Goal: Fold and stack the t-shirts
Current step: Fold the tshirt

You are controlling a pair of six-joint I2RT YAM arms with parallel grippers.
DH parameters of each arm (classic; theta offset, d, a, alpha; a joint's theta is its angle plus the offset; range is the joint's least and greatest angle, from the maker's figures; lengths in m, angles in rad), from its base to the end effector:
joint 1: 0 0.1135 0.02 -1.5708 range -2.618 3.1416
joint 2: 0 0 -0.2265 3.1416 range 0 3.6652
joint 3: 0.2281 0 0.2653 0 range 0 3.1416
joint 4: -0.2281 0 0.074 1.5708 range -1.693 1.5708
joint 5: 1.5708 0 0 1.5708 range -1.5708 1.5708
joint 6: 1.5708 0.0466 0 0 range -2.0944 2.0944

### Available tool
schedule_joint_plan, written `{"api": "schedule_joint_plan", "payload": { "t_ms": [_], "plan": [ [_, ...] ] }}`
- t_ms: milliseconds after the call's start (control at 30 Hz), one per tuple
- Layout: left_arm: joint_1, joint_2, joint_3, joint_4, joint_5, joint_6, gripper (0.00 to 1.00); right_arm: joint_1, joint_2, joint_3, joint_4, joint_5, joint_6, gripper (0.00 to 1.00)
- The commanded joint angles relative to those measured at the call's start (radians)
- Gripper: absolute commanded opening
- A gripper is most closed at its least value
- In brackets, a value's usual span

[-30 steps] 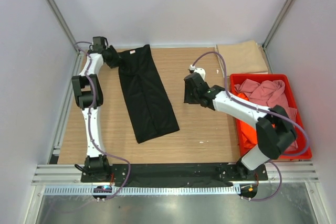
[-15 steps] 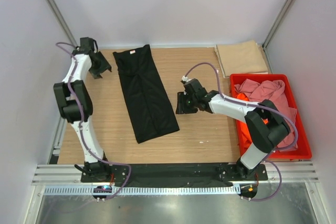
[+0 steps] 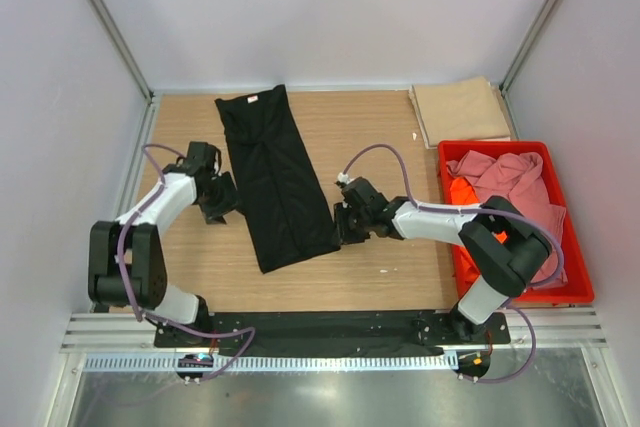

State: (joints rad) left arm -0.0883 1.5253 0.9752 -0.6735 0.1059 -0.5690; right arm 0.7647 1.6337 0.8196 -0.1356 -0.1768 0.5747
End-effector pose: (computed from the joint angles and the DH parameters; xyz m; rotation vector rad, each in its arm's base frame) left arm 0.3007 -0.0316 0.1426 -0.6484 2.7563 -0.3023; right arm 0.2289 0.2309 0.0953 -0.3289 2.6514 0.7176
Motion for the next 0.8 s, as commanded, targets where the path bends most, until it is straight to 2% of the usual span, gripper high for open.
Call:
{"api": "schedule_joint_plan", "payload": {
  "t_ms": [0,67,267,333,367,400,467,567,700,767],
  "plan": [
    [0.022,-0.121,-0.069,0.049,0.015,-0.009,0.56,0.056,-0.02,-0.051,0.033,0.066,0.08,0.22],
    [0.024,-0.137,-0.092,0.029,0.04,-0.005,0.56,0.088,-0.024,-0.074,0.039,0.118,0.114,0.01],
    [0.024,-0.171,-0.081,-0.052,-0.075,0.0,0.56,0.3,-0.061,-0.146,0.059,0.282,0.365,0.01],
    [0.024,-0.183,-0.105,-0.054,-0.065,-0.005,0.56,0.346,-0.066,-0.163,0.077,0.322,0.454,0.06],
    [0.024,-0.186,-0.124,-0.034,-0.013,-0.015,0.56,0.376,-0.07,-0.175,0.085,0.33,0.477,0.14],
    [0.024,-0.195,-0.176,-0.014,0.026,-0.044,0.56,0.39,-0.072,-0.178,0.083,0.347,0.488,0.17],
    [0.021,-0.215,-0.222,0.038,0.061,-0.087,0.56,0.401,-0.095,-0.165,0.073,0.35,0.482,0.28],
    [0.013,-0.235,-0.277,0.069,0.068,-0.161,0.53,0.4,-0.142,-0.091,-0.055,0.381,0.435,0.4],
    [0.012,-0.266,-0.241,0.032,-0.024,-0.169,0.46,0.351,-0.178,0.048,-0.183,0.428,0.331,0.46],
    [0.007,-0.347,-0.224,0.063,-0.005,-0.169,0.45,0.3,-0.183,0.134,-0.199,0.427,0.247,0.46]
  ]
}}
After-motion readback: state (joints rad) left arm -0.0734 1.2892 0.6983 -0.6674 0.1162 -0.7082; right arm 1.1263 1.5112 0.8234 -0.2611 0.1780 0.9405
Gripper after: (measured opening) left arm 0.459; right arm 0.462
